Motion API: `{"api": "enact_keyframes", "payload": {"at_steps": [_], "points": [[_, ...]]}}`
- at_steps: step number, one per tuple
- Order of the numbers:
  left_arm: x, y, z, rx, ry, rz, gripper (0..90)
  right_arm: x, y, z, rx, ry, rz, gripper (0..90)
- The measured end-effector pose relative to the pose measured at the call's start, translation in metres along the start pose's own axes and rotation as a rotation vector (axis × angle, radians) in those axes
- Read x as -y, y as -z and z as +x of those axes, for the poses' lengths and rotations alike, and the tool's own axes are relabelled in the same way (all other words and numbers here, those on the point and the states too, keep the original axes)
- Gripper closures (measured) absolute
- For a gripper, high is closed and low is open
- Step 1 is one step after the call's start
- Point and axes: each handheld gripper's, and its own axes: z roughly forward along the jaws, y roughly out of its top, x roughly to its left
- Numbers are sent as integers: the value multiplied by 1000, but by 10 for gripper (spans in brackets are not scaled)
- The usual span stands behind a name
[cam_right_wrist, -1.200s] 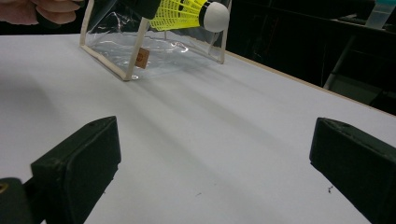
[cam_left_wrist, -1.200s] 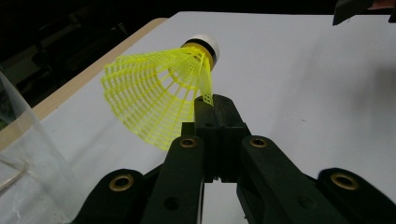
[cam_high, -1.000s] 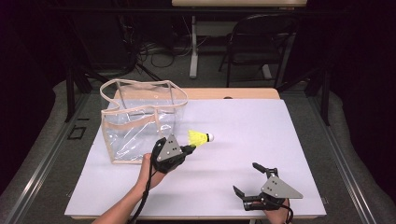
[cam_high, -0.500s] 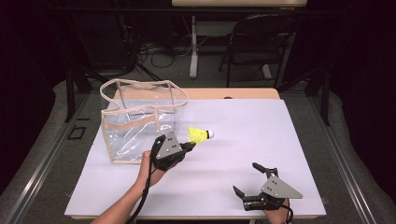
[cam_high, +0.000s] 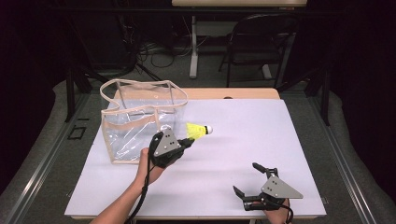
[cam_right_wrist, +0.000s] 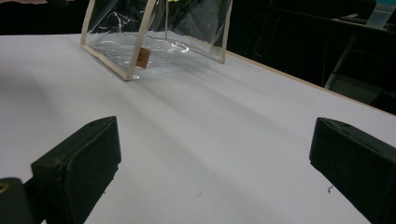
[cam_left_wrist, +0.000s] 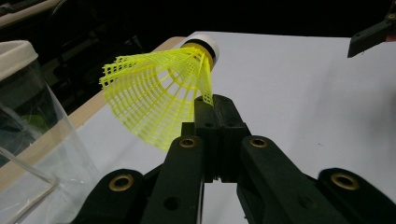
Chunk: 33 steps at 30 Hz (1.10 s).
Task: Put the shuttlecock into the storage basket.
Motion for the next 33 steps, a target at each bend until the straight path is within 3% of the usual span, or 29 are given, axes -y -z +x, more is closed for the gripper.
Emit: {"api": "enact_keyframes", "payload": {"at_steps": [13,33], "points": [[-4,9,8,-31,8,-25,900,0,0,0,0,-1,4,15],[-15,21,19,-75,-13,-42,900,0,0,1,2,1,4,15]]}}
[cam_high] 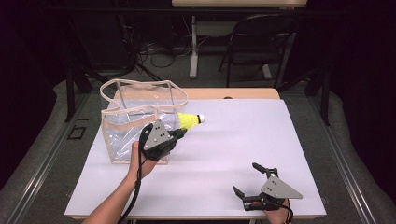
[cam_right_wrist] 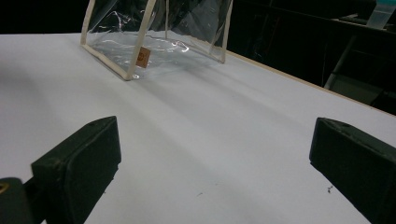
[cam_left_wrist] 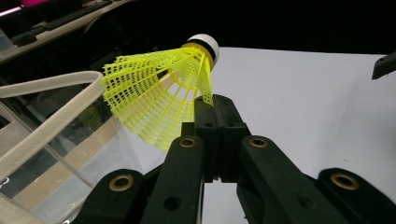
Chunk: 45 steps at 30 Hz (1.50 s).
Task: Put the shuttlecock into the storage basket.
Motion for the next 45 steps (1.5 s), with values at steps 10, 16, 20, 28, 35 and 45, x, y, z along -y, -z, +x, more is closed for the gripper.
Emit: {"api": "enact_keyframes", "payload": {"at_steps": [10,16,20,28,35,45], "points": [[-4,5,4,-16,-12,-8,900,0,0,0,-1,0,-1,15],[-7,8,7,-27,-17,-14,900,0,0,0,0,1,-1,15],[-10,10,11,-40,-17,-18,900,0,0,0,-1,0,-2,15],[-13,15,15,-56,-21,-27,900,0,0,0,-1,1,-1,15],[-16,18,19,-71,-20,-33,900,0,0,0,0,0,0,15],[-18,26,25,-101,-20,-44,900,0,0,0,0,2,0,15]]}}
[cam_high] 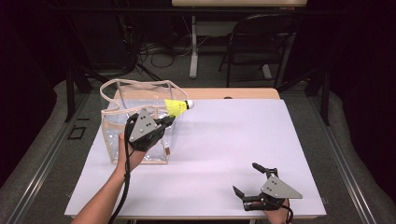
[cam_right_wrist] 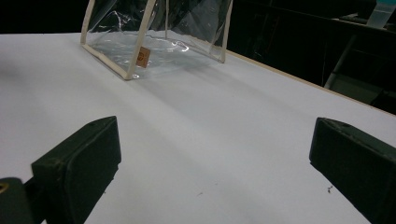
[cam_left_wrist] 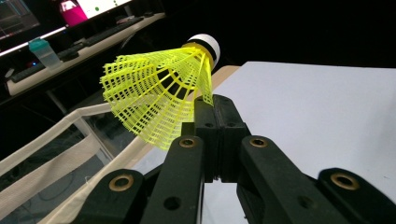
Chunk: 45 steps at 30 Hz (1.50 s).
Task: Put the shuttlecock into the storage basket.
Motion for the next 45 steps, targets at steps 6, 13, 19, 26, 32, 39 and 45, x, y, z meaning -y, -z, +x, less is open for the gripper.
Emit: {"api": "enact_keyframes", "payload": {"at_steps": [6,13,19,26,32,39,45], "points": [[-1,4,5,-16,1,-5,900,0,0,0,0,-3,1,16],[-5,9,12,-39,7,-16,900,0,0,0,0,-3,-2,15],[-6,12,16,-54,9,-21,900,0,0,0,0,-4,-2,15],[-5,13,22,-68,16,-19,900,0,0,0,2,-3,2,16],[-4,15,27,-84,22,-18,900,0,0,0,2,-3,3,16],[-3,16,31,-96,30,-16,900,0,0,0,1,-2,0,16],[-1,18,36,-112,41,-20,900,0,0,0,3,-1,2,16]]}}
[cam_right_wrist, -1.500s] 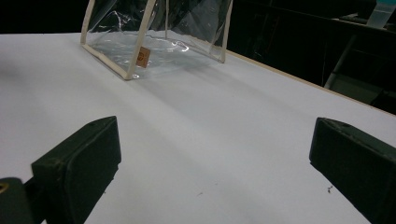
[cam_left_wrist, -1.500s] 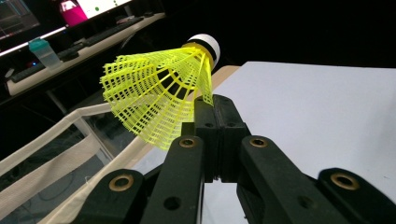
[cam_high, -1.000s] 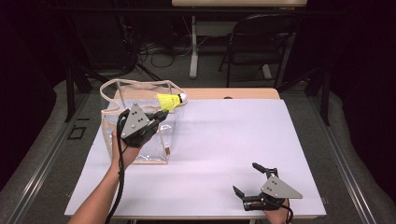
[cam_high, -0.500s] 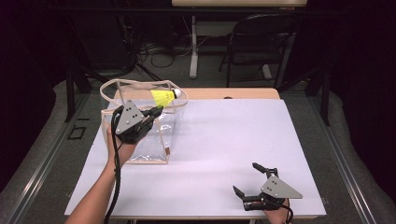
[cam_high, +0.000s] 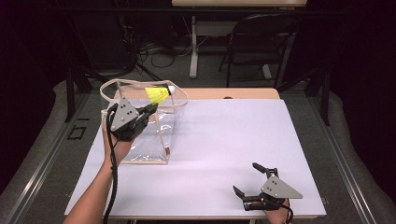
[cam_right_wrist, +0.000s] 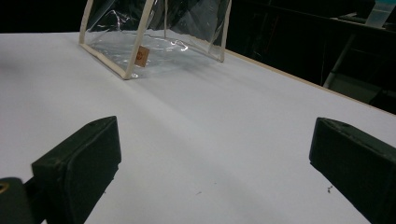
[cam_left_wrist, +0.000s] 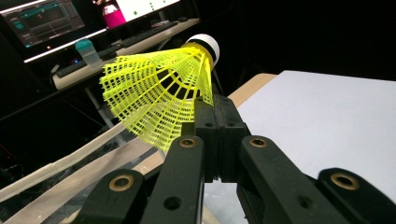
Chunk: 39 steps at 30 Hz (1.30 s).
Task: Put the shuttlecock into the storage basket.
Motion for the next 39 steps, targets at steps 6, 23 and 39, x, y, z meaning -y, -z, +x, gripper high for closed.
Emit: {"api": "enact_keyframes", "payload": {"at_steps": [6,23,39], "points": [[0,2,2,-8,2,-3,900,0,0,0,0,0,0,16],[-1,6,11,-30,16,-10,900,0,0,0,1,0,0,16],[1,7,22,-52,39,-2,900,0,0,0,2,1,1,17]]}}
